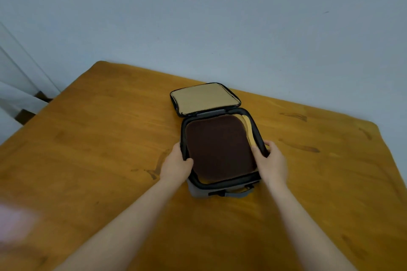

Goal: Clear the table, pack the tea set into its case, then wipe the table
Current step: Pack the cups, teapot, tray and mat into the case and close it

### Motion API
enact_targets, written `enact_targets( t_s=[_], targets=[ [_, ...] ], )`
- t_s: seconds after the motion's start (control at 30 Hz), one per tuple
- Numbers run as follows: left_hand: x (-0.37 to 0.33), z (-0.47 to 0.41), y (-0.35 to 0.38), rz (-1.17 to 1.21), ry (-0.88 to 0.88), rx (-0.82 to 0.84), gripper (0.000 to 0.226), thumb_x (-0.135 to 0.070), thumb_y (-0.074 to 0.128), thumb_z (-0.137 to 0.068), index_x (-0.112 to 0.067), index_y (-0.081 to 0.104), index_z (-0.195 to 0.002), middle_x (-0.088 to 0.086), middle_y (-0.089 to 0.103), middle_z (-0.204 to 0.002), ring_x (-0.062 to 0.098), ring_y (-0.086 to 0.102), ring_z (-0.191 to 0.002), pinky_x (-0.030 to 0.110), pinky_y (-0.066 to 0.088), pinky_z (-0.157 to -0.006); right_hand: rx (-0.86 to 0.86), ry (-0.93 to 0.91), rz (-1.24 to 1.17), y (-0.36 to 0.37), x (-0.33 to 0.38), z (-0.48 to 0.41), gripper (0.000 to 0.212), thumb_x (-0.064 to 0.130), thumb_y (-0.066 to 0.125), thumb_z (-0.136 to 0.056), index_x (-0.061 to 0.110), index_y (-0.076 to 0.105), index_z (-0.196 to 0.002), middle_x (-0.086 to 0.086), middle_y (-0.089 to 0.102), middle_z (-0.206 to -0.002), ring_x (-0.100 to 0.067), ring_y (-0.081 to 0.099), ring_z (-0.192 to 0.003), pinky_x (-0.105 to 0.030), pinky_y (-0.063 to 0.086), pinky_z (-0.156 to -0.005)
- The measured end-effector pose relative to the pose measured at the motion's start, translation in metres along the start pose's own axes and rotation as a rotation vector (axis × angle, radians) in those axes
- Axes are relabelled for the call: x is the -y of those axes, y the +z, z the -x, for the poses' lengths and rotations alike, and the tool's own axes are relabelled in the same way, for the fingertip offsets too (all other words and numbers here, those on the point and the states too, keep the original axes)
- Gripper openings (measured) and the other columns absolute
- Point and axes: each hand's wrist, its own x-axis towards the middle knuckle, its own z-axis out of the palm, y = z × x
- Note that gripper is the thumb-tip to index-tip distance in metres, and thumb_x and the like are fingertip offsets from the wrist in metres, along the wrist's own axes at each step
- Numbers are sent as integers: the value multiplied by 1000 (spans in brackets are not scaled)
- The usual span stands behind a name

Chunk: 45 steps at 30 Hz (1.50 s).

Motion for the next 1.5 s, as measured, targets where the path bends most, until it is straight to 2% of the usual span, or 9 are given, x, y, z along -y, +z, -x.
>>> enact_targets(
  t_s=[0.13,0.23,0.33,0.47,0.67,0.87,0.97,1.33,1.5],
  targets=[
    [16,6,-16,-80,14,-24,50,-15,49,-93,-23,36,-141,-5,60,-96,15,61,-75,27,44,-52,-18,-114,200,5,-2,35,51,47,55,-95,30,42,-141,2,65,-114,-19,65,-87,-31,51,-62],
    [21,6,-25,-67,-30,-18,51,-18,47,-93,-21,36,-143,-1,62,-103,15,59,-74,28,42,-54,-6,-152,299,9,2,51,54,51,47,-96,32,38,-146,0,62,-115,-18,62,-96,-33,55,-72],
    [13,-7,-34,113,-103,1,60,-29,45,-95,-20,25,-151,3,45,-142,16,55,-99,36,45,-81,-42,-239,388,11,3,62,60,51,46,-96,27,32,-150,-7,45,-144,-24,45,-130,-36,46,-99],
    [-9,-47,-46,314,-186,18,69,-41,50,-95,-21,18,-153,5,28,-155,31,30,-140,46,30,-109,-93,-491,509,19,6,83,59,47,54,-93,24,42,-146,-13,36,-153,-33,25,-145,-51,29,-115],
    [-42,-105,-58,853,-269,159,37,-23,57,-95,-8,56,-129,8,63,-124,22,60,-108,35,51,-82,-3,-582,523,26,-8,120,50,49,30,-97,30,51,-138,-2,48,-146,-27,29,-144,-50,22,-117],
    [-55,-114,-57,964,-216,42,59,-13,63,-92,-12,39,-145,11,61,-128,21,64,-102,38,55,-80,-15,-484,384,7,-29,129,43,29,57,-96,28,51,-139,2,47,-146,-21,29,-144,-42,22,-117],
    [-62,-103,-57,945,-161,0,47,-5,56,-95,-7,43,-140,9,60,-121,23,62,-105,37,52,-92,-12,-450,343,4,-28,126,47,21,62,-94,24,52,-139,-1,47,-146,-22,32,-142,-46,33,-114],
    [-54,-81,-76,633,35,-37,28,-13,60,-94,-8,57,-122,8,64,-116,20,63,-106,32,52,-92,-34,-423,327,21,-7,115,44,20,62,-93,21,54,-136,-8,49,-142,-24,44,-132,-48,38,-111],
    [-69,-44,-82,338,293,-29,15,-26,60,-94,-21,62,-109,-11,63,-96,2,57,-87,17,44,-72,27,-361,235,20,-6,115,44,22,55,-98,22,49,-141,-5,43,-148,-22,32,-141,-42,30,-116]
  ],
)
